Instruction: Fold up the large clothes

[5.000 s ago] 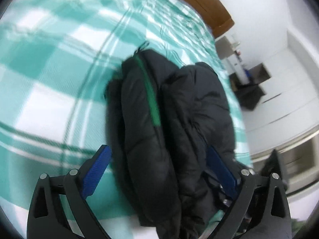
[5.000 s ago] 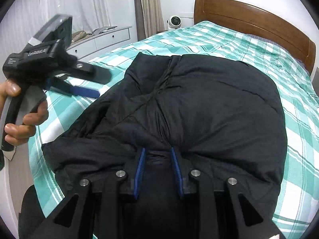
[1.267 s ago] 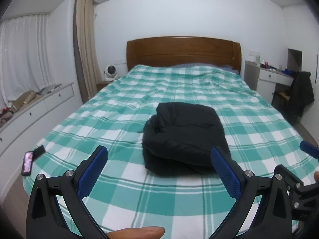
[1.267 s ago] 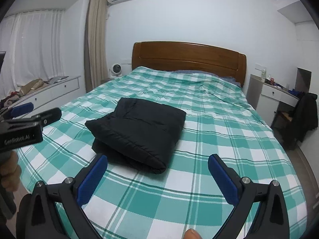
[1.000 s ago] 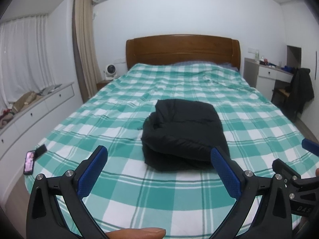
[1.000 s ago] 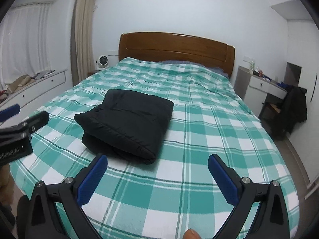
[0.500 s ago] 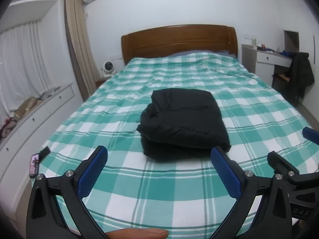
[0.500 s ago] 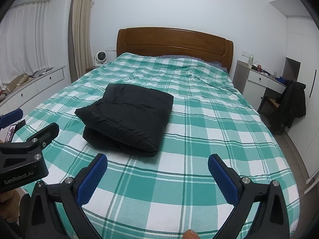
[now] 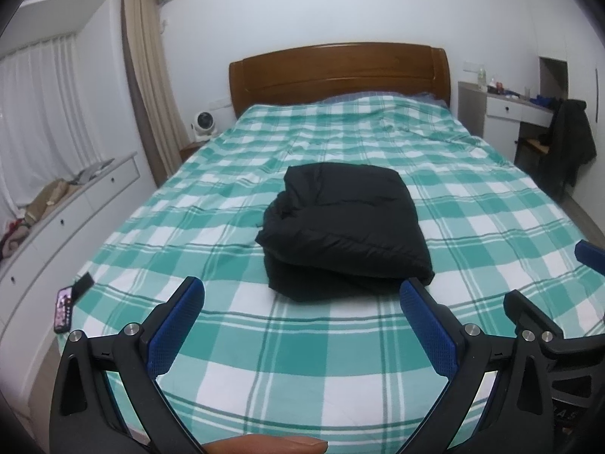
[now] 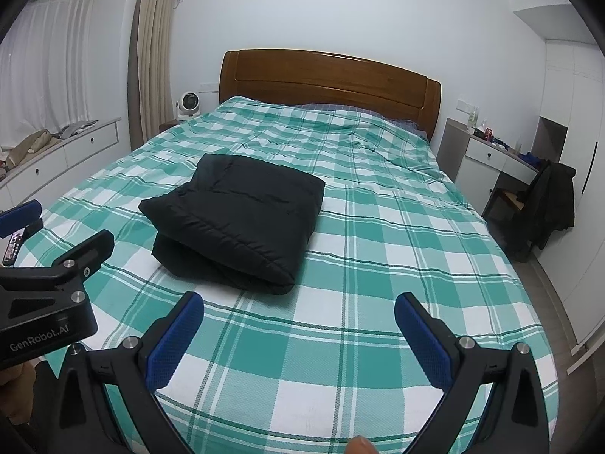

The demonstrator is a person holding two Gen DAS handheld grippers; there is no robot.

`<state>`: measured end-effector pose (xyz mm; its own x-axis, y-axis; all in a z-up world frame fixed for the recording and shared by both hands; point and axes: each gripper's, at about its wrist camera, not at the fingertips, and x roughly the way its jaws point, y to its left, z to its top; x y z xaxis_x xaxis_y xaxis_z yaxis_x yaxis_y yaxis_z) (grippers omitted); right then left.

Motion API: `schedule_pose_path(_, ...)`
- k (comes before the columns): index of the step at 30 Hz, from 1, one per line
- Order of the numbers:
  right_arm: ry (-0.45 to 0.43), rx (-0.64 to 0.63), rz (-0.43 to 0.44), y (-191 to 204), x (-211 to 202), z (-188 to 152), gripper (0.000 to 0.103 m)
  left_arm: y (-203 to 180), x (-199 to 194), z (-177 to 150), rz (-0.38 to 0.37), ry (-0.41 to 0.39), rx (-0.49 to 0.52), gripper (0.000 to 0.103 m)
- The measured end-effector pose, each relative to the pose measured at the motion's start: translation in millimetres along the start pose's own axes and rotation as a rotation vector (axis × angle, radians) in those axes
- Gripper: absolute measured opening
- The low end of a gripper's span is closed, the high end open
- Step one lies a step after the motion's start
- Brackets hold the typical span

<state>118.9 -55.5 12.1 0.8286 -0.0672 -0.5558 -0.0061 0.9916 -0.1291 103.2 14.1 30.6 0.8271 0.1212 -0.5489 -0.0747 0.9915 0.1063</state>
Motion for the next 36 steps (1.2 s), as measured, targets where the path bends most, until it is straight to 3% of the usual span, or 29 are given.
schedule_pose_path(30,0.031,0.0,-0.001,-6.8,5.9,-3.1,0.103,7.0,5.3,-1.5,-0.023,0.029,-0.039,0.103)
schedule_pose_path(36,0.037,0.01,-0.003,-8.4,8.4,-5.4,0.103,5.2,4.9,-3.4,-0.001,0.01,-0.044,0.103)
